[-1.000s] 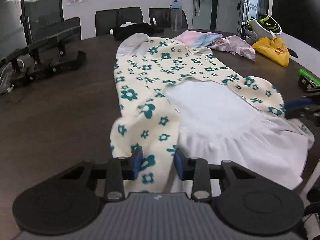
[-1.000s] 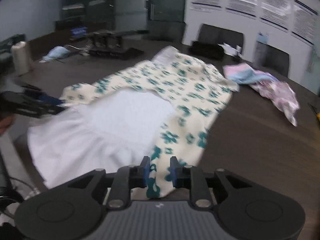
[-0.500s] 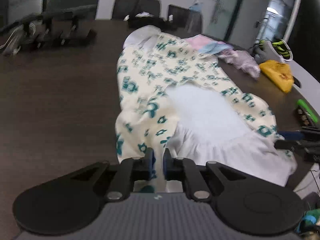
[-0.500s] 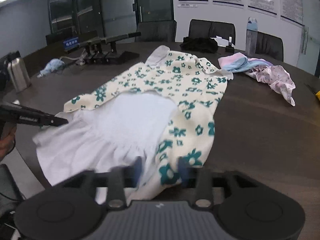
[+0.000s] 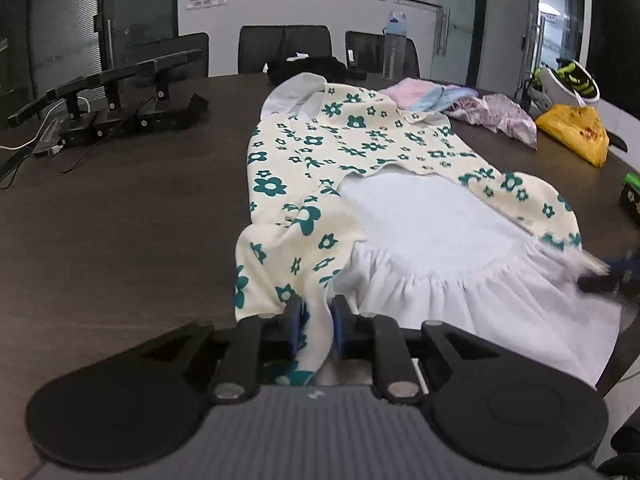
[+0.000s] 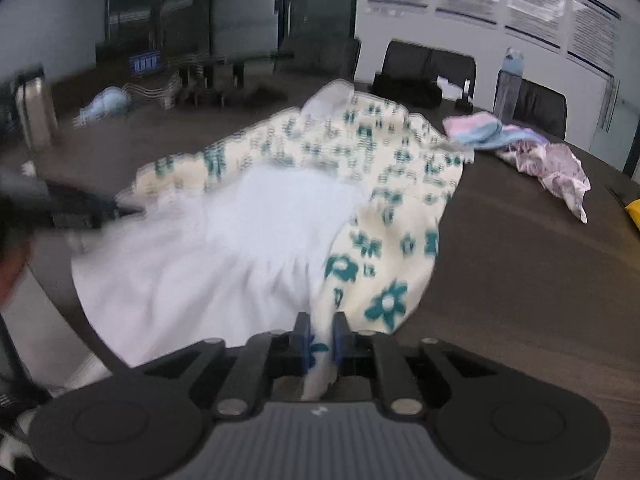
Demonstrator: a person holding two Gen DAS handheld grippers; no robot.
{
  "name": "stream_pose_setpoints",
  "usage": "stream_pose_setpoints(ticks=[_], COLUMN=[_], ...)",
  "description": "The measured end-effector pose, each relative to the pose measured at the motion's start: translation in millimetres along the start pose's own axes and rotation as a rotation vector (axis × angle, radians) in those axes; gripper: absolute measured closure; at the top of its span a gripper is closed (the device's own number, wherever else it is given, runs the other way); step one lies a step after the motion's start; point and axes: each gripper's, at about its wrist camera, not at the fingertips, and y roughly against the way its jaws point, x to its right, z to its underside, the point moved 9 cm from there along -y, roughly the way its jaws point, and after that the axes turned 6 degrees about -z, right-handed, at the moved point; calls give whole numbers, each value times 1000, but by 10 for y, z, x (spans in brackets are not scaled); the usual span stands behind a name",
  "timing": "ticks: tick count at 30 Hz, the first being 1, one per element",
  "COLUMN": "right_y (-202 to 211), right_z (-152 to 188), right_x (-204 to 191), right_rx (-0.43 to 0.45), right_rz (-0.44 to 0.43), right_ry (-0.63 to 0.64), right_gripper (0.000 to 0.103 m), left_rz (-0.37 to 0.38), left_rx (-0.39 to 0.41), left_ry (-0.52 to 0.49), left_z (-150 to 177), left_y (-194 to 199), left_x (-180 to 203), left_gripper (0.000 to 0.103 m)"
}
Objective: Fold clothes
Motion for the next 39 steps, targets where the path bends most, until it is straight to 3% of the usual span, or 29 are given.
stream_pose_setpoints(ticks=[1,2,4,5,7,8,10,12,13,15,17,19,22,24,26,28,30,34,39], right_y=[5,41,178,256,346,354,205,-30,-157,-319,-405,-340,-241,-167,-42,55,-16,-323,-977], right_z=[16,9,-79,-139,-300,-389,-505,-552,-548,-492,-413,-340,-230,-185,-309,-535,-803,-1323,-1775], right_x=[-3,-5,29,57,180,263,424,570,622,654,643,603,545,523,606,783,996,1404,1864], right_rx=[-4,-8,23,51,116,148,168,142,111,67,34,13,-18,-31,0,79,140,213,185], right_rz=[2,-13,-53,-68,-42,-12,55,106,115,104,77,67,51,36,-5,18,78,198,237], right_ry=[10,12,-1,-10,-39,-52,-55,-65,-79,-103,-120,-107,-88,-81,-109,-124,-119,-94,-93], right_gripper=[85,79,72,61,39,35,40,56,70,77,100,100,100,94,75,60,59,59,59], left_rz=[28,57,194,215,132,84,9,-22,-29,-40,-42,-61,29,96,145,109,70,-15,-144], left_rx=[-2,-3,-3,8,50,73,72,31,8,-16,-7,2,-19,-35,-19,56,115,96,158], left_ry=[23,46,162,200,202,199,168,140,133,109,57,28,41,53,89,61,-2,-68,-185], left_z=[-4,-9,-127,-206,-370,-453,-527,-513,-487,-408,-325,-209,-235,-264,-429,-802,-1168,-1716,-2147], left_y=[28,56,163,196,161,142,-55,-272,-356,-422,-386,-319,-147,-24,89,47,-81,-859,-1784], left_x=[-16,-32,-161,-244,-401,-480,-516,-480,-453,-385,-320,-285,-308,-327,-410,-503,-541,-510,-491], left_gripper=[62,58,55,53,49,48,48,50,50,61,91,96,95,89,56,51,51,51,51])
